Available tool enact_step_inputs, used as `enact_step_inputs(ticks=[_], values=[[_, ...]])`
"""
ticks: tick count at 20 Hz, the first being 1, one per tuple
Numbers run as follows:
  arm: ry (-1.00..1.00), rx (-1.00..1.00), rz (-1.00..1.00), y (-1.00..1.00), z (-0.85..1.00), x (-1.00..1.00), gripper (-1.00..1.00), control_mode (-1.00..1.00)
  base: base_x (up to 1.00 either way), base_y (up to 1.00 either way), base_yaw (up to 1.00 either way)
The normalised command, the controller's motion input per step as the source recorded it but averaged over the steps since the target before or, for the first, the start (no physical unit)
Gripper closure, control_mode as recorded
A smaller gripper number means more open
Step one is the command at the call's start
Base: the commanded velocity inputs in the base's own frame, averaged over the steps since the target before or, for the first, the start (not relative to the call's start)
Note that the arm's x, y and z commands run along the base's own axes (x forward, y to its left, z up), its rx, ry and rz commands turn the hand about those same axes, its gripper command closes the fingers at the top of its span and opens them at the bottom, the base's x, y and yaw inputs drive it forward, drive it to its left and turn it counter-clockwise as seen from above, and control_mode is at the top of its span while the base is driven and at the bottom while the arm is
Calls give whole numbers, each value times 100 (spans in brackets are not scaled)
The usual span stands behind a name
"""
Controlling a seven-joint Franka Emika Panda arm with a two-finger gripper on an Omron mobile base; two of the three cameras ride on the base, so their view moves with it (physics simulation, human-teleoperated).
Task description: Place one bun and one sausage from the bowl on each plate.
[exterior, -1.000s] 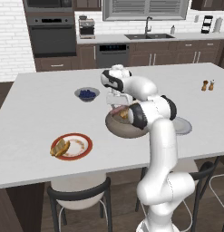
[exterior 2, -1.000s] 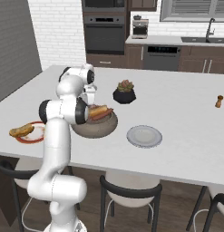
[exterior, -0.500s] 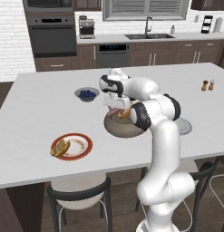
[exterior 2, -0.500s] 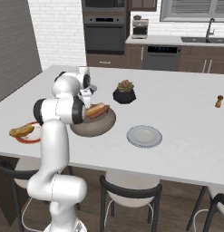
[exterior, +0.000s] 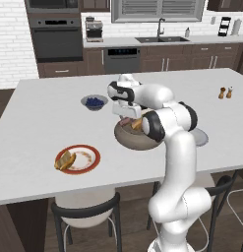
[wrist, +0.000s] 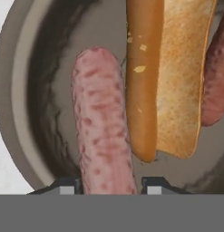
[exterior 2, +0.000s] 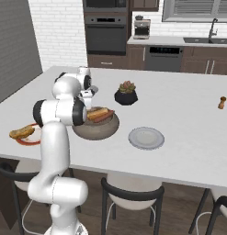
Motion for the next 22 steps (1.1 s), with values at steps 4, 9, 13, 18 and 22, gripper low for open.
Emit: enact_step_inputs(ticks=[4,9,13,18,22], values=[[-1,0,0,0,8,-6,100,-100,0,0,0],[-14,-1,0,22,54,-60,100,-100,0,0,0],[-22,0,3,89,48,-100,100,-100,0,0,0],[-16,2,18,100,10,-100,100,-100,0,0,0],[-4,0,27,99,0,-87,100,-100,0,0,0]])
